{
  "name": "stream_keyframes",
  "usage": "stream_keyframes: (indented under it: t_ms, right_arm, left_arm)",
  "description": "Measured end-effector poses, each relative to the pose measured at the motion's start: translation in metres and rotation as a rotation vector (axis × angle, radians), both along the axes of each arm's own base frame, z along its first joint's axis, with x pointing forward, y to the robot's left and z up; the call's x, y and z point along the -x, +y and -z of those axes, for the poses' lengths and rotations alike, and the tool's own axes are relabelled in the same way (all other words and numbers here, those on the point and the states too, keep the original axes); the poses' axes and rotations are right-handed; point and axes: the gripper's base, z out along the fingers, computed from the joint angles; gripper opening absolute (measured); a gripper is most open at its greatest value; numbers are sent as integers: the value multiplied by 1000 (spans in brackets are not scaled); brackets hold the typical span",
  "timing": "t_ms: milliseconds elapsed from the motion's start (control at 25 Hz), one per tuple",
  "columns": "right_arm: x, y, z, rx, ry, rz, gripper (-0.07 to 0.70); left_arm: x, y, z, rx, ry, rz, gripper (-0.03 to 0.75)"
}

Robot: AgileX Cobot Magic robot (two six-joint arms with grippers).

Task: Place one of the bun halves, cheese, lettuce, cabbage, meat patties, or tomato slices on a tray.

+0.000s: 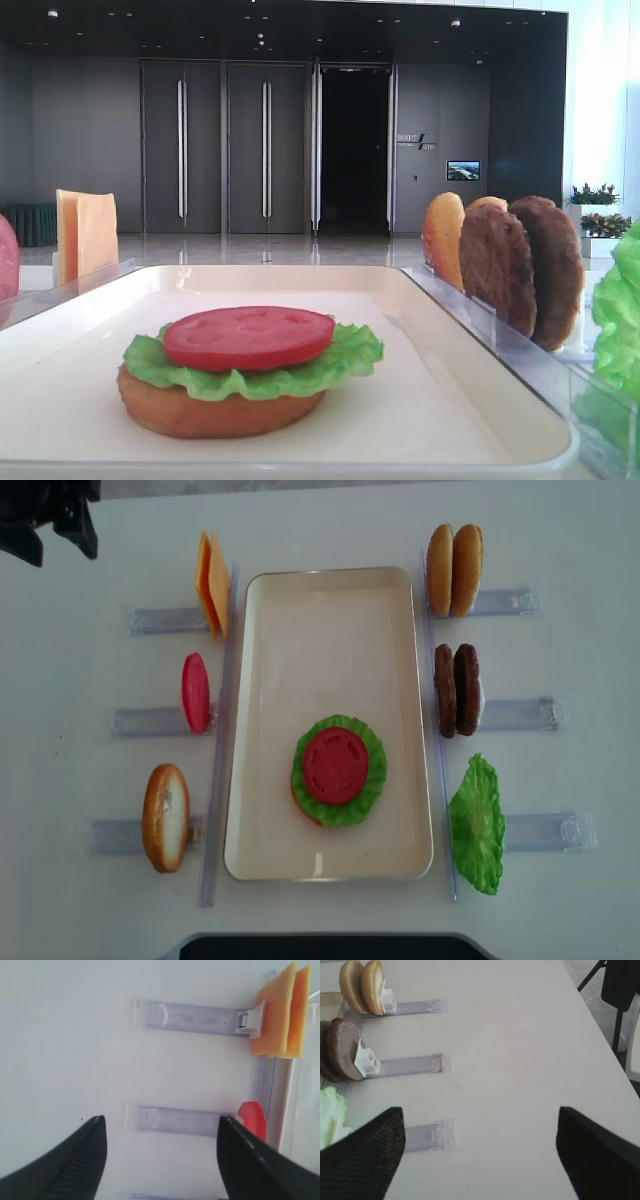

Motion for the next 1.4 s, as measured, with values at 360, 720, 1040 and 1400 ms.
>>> stream_keyframes:
  t_ms: [360,720,1040,1400]
  right_arm:
    - [0,0,0,0,0,0,584]
    - [0,0,0,0,0,0,584]
    - [0,0,0,0,0,0,584]
    - [0,0,0,0,0,0,584]
  left_arm:
    - [95,1,-96,-23,-319,42,524]
    - [210,4,-116,-74,-507,71,524]
    - [299,5,-88,-82,-643,71,524]
    - [353,5,-39,-88,-729,70,524]
